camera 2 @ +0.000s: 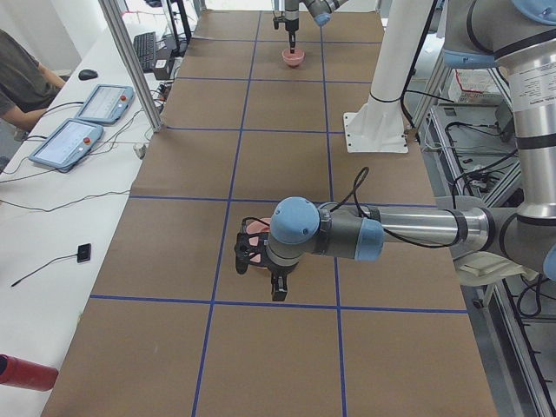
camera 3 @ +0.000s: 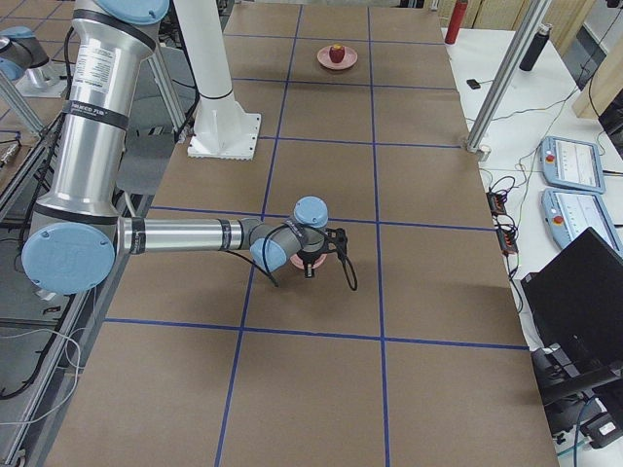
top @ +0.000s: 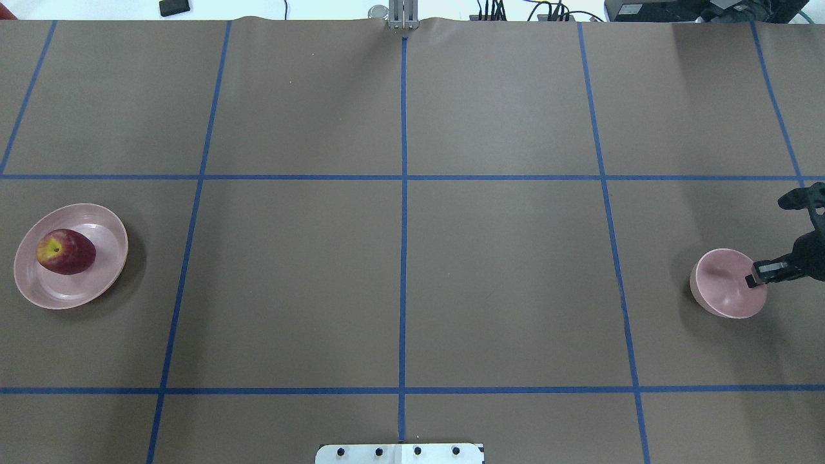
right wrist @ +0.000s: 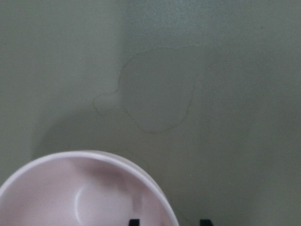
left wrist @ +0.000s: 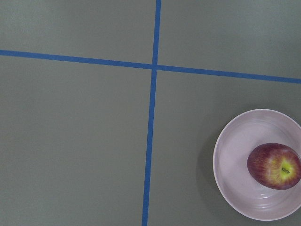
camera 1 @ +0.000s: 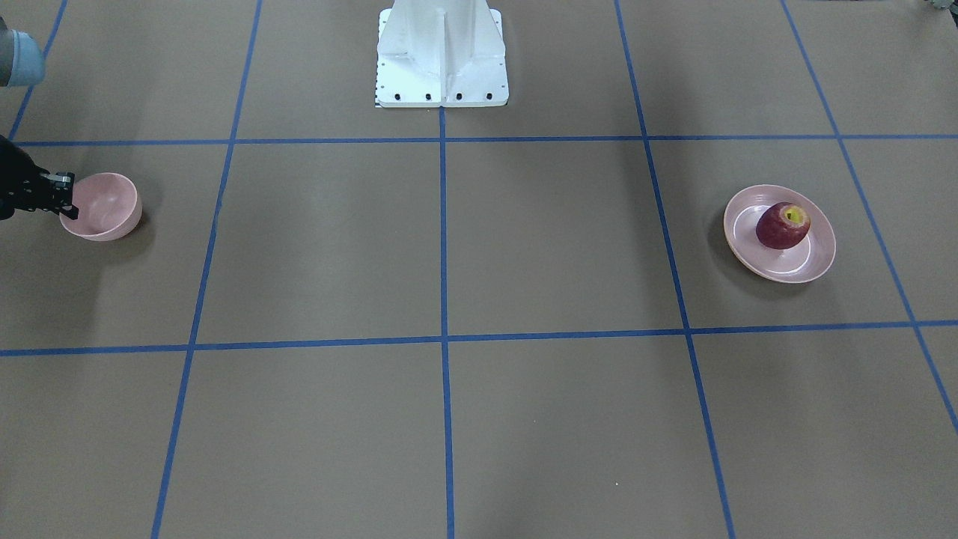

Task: Move apple from plate to bowl
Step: 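Lower the right gripper onto the small pink bowl rim and grasp it, then carry the pink bowl with the right gripper to the table center and release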

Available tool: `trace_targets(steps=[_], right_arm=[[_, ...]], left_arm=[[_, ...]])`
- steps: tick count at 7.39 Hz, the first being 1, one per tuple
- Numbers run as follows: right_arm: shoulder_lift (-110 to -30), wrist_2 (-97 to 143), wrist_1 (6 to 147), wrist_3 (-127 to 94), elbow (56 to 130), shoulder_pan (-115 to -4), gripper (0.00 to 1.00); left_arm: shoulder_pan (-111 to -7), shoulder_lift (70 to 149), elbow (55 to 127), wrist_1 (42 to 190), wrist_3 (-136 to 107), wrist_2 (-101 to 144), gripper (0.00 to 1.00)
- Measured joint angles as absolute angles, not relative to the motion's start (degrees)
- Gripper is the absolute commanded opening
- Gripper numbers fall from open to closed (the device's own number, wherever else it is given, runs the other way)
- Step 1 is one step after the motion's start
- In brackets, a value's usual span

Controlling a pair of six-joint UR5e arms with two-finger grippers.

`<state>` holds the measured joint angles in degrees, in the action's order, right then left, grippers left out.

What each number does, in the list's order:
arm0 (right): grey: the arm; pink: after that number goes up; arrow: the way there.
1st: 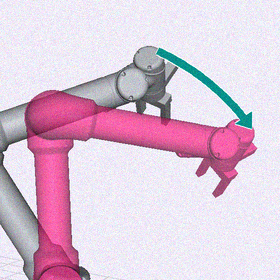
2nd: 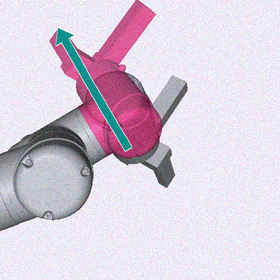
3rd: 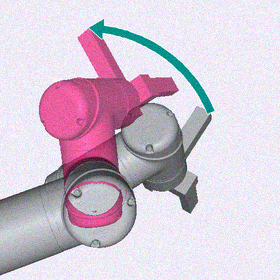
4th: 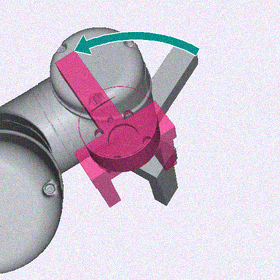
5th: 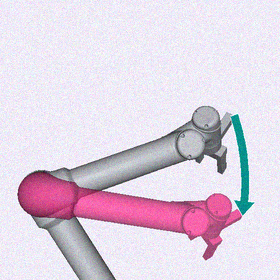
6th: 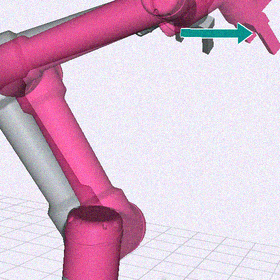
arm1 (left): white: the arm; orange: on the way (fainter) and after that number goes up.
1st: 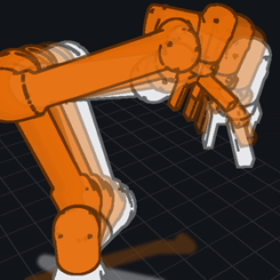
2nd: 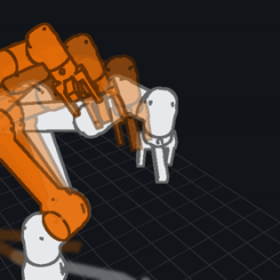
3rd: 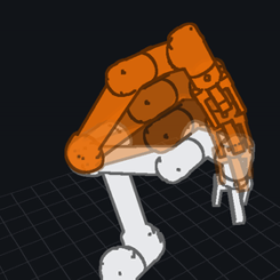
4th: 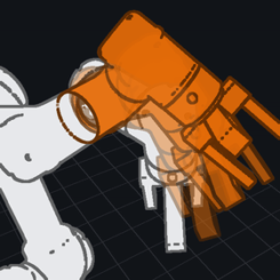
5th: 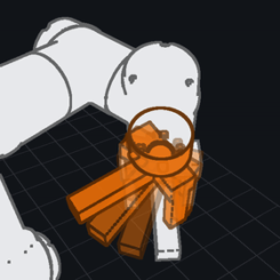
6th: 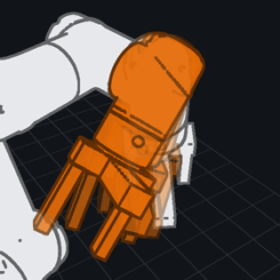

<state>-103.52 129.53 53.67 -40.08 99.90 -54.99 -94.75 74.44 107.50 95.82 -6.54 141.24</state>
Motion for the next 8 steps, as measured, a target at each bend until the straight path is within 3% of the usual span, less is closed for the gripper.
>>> trace_targets(steps=[3,6,8], right_arm=[[-98.4,132.6,53.8,-50.4,104.8,-54.6,0.00],[-80.4,129.9,58.5,-66.5,102.8,-48.9,0.00],[-66.2,125.3,73.0,-68.9,100.5,-45.3,0.00]], left_arm=[[-94.7,74.4,107.5,95.9,-6.5,141.2,0.98],[-94.7,75.1,107.4,95.8,-7.6,142.0,0.98],[-94.3,76.9,107.4,95.8,-11.7,144.2,0.98]])
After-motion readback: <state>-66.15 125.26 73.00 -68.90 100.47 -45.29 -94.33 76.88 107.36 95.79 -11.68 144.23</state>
